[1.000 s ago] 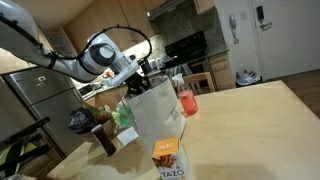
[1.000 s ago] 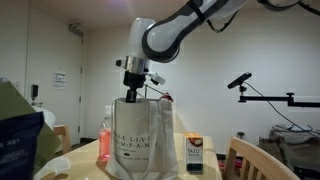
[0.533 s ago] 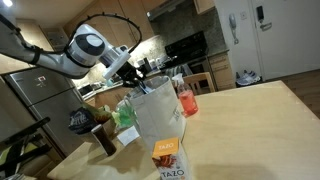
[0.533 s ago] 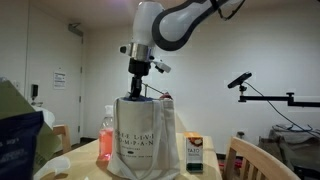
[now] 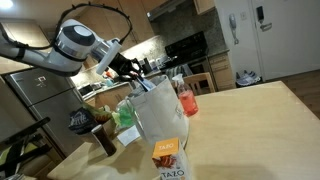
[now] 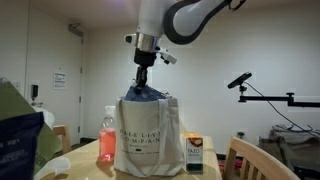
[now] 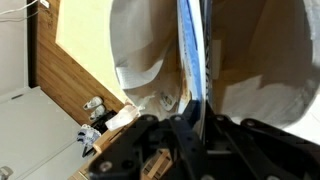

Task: Unpack the objects from the carrier bag to the table

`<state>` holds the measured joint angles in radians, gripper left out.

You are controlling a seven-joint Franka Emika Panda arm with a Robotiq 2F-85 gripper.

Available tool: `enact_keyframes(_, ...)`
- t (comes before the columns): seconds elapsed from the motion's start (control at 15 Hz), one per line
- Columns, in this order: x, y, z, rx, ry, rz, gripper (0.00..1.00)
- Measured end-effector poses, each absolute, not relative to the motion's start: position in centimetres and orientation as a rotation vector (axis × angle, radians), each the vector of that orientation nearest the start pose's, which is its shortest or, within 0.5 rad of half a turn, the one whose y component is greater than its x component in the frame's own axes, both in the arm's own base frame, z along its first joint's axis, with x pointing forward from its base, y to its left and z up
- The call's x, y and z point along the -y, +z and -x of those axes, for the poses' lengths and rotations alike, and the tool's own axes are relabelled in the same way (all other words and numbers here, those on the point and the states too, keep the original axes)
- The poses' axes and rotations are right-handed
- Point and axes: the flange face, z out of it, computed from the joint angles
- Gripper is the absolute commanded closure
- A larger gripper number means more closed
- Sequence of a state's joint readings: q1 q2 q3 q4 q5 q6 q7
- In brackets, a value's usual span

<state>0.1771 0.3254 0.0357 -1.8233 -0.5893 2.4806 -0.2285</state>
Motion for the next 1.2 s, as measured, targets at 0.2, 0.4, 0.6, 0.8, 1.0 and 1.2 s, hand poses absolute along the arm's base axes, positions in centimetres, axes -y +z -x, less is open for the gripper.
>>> enact_keyframes(0.2,-13.8,39.9,-64.5,1.422,-0.61,3.247,0.93)
enact_keyframes(0.4,-13.7,40.0,-64.3,1.407,-0.616,3.26,0.93)
enact_keyframes(0.6,-13.7,39.9,-64.3,1.407,-0.614,3.26,0.98)
enact_keyframes(0.8,-13.8,39.3,-64.3,1.404,-0.598,3.255,0.98)
enact_keyframes(1.0,-14.5,38.2,-64.5,1.413,-0.628,3.217,0.98)
enact_keyframes(1.2,-15.2,38.8,-64.8,1.406,-0.763,3.162,0.98)
